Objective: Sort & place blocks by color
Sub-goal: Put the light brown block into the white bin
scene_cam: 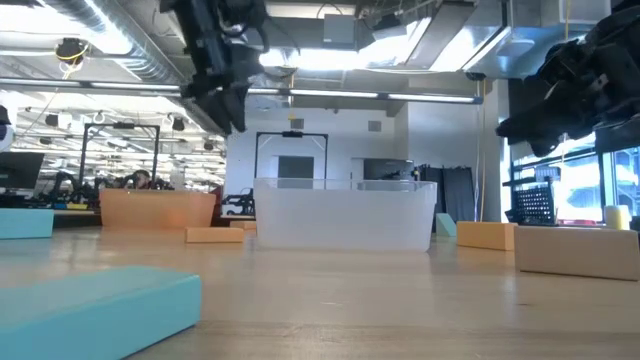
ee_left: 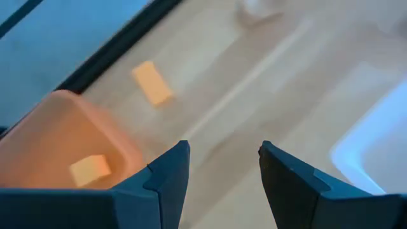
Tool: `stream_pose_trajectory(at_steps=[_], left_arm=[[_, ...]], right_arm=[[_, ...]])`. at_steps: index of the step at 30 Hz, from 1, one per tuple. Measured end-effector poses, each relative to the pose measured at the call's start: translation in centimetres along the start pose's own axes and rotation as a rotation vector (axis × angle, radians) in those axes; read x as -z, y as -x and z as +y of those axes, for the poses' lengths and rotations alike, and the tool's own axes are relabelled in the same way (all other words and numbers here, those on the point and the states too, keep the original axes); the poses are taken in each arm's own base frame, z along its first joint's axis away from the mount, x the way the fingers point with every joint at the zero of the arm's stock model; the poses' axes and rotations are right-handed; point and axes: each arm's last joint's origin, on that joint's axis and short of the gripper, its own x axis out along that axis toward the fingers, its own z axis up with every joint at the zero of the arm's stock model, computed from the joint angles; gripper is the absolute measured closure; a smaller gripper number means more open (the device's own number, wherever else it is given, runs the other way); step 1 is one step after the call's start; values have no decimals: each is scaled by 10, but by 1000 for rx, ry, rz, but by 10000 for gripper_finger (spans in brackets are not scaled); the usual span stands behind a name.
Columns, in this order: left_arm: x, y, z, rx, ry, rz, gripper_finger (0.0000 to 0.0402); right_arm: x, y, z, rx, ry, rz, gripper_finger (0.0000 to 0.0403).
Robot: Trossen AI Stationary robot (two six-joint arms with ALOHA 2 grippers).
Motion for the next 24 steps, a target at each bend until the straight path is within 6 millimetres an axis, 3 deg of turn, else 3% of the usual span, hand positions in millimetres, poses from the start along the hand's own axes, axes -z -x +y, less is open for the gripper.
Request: stream_pose_trajectory(at_steps=[6, 11, 16, 24], left_arm=[[10, 8, -26, 61, -64, -3, 223], [18, 14, -43, 101, -98, -3, 223], [25, 19, -55, 127, -136, -6, 223], [36, 27, -73, 173, -151, -3, 223]], right_arm=[[-4, 0, 0, 5, 14, -44, 226], [-8, 0, 0, 36, 129, -88, 168], [-11, 1, 1, 20, -6, -120, 153], [-25, 5, 6, 10, -58, -129, 152]])
